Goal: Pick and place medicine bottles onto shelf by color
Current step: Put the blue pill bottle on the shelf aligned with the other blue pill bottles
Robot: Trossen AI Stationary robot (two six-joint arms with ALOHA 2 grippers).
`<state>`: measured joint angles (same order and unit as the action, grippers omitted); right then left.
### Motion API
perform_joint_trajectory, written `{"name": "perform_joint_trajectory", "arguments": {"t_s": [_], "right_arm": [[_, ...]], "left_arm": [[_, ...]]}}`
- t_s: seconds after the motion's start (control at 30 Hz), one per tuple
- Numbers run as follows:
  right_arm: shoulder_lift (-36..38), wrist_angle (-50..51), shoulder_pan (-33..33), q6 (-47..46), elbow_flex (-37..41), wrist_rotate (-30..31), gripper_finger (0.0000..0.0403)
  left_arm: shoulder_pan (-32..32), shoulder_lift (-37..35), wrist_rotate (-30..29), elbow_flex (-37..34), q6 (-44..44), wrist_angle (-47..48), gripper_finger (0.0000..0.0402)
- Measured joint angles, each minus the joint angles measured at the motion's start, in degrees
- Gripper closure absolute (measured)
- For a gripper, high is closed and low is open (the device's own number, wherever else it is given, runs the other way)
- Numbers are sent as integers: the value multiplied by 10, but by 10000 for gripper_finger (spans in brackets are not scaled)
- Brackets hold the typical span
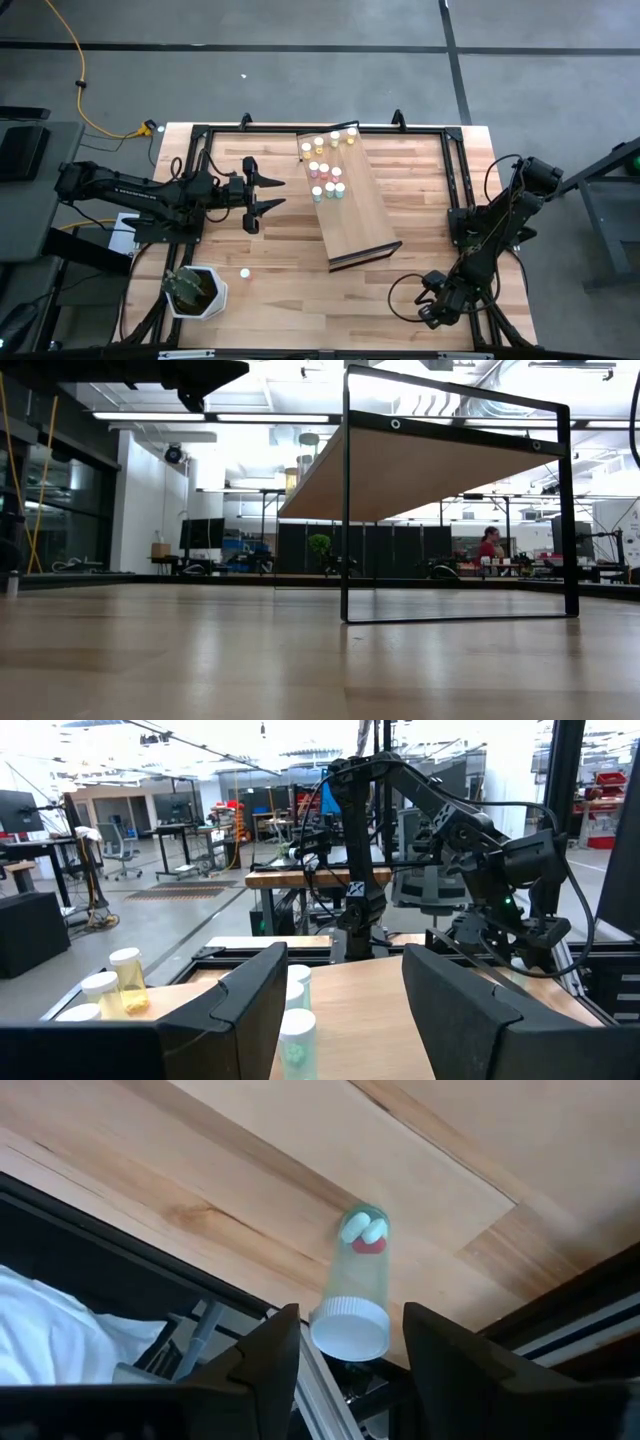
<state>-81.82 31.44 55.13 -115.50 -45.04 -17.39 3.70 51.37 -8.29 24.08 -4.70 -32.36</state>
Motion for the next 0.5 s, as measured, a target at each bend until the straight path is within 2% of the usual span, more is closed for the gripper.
{"name": "perform_joint_trajectory", "arguments": {"t_s": [0.3,0.5], "right_arm": [[0,0,0,0,0,3,236],[0,0,0,2,0,3,269]], "left_arm": [[0,0,0,0,0,0,211],[0,0,0,0,0,0,211]]}}
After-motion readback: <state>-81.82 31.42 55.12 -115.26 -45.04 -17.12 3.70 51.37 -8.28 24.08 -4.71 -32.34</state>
